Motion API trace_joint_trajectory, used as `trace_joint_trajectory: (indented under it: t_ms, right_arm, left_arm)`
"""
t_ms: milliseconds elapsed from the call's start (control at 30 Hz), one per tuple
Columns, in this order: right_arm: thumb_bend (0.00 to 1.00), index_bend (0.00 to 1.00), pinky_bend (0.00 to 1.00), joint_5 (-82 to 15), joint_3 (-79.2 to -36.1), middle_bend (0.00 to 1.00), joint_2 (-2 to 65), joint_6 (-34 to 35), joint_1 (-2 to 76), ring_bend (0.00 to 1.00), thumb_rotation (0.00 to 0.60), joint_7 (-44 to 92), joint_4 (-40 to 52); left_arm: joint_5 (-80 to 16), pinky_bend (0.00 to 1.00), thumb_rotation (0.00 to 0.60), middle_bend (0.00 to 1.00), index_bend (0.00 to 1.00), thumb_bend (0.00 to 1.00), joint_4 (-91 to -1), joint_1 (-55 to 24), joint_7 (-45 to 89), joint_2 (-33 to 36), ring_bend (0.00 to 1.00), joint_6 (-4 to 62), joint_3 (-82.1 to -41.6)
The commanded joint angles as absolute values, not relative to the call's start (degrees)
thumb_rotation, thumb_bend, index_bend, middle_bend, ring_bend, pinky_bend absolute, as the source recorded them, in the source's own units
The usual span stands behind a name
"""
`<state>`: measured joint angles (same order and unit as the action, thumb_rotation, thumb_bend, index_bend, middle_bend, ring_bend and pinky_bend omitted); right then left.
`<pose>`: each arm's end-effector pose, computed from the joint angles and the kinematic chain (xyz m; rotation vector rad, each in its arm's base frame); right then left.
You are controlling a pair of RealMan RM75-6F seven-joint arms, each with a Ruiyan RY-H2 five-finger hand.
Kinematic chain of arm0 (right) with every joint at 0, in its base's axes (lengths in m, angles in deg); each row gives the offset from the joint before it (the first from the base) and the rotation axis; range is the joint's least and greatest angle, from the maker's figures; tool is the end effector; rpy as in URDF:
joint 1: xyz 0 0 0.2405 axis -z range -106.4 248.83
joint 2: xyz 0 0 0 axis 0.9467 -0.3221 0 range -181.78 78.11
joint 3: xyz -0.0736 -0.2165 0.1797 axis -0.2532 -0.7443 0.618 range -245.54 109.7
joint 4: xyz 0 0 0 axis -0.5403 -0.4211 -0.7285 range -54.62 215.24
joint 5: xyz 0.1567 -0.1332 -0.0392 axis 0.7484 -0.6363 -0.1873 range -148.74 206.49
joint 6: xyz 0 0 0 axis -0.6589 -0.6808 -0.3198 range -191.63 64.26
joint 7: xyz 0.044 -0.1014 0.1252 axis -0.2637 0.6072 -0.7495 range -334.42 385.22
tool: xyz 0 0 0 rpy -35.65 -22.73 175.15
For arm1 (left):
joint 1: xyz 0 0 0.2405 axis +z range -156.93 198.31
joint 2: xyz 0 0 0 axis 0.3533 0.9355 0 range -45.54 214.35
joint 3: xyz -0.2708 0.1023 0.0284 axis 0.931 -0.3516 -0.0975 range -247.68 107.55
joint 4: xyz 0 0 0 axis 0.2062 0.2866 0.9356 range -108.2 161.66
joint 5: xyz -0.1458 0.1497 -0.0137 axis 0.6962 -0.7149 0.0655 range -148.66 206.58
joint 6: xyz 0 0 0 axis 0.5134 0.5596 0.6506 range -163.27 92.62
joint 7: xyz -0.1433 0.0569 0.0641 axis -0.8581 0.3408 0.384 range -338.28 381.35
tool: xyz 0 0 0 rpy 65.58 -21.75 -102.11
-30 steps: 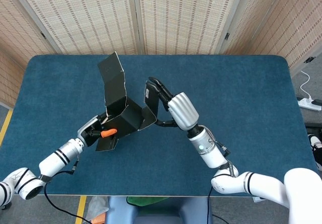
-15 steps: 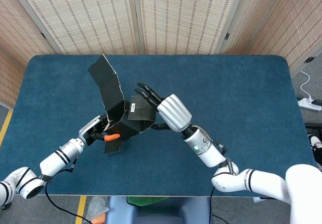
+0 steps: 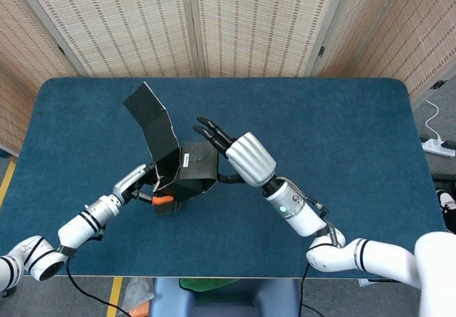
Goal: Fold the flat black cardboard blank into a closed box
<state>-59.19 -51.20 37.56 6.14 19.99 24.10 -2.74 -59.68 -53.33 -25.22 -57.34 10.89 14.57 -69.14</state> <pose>-0.0307 -0.3994 0.0359 1.8400 -0.6266 1.6804 -0.1984 0.3956 0.0426 -1.4837 -2.1890 -1.3921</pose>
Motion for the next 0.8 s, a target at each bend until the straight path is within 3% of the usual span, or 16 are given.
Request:
trace_joint_trajectory:
  t_ms: [33,500,800]
  right_arm:
    - [0.07,0.0,1.0,-59.43,-51.53,0.04,37.45,5.94,19.95,0.7,0.6,24.47,-2.78]
    - [0.07,0.0,1.0,-61.72,-55.44,0.06,39.43,2.75,18.64,0.71,0.6,29.07,-0.19]
    - [0.07,0.0,1.0,-66.19,-58.11,0.09,41.76,4.59,18.35,0.72,0.6,30.72,4.95]
  left_arm:
    - [-57.86,0.68,0.6,0.31,0.28,0.23,-54.74,-25.54,-51.95,11.03,0.56,13.23,-68.47]
    - [-52.06,0.69,0.6,0.32,0.28,0.23,-58.92,-27.14,-36.32,11.58,0.55,7.99,-65.95]
    - [-48.83,0.69,0.6,0.32,0.28,0.23,-57.66,-27.56,-27.69,10.54,0.56,5.05,-65.58]
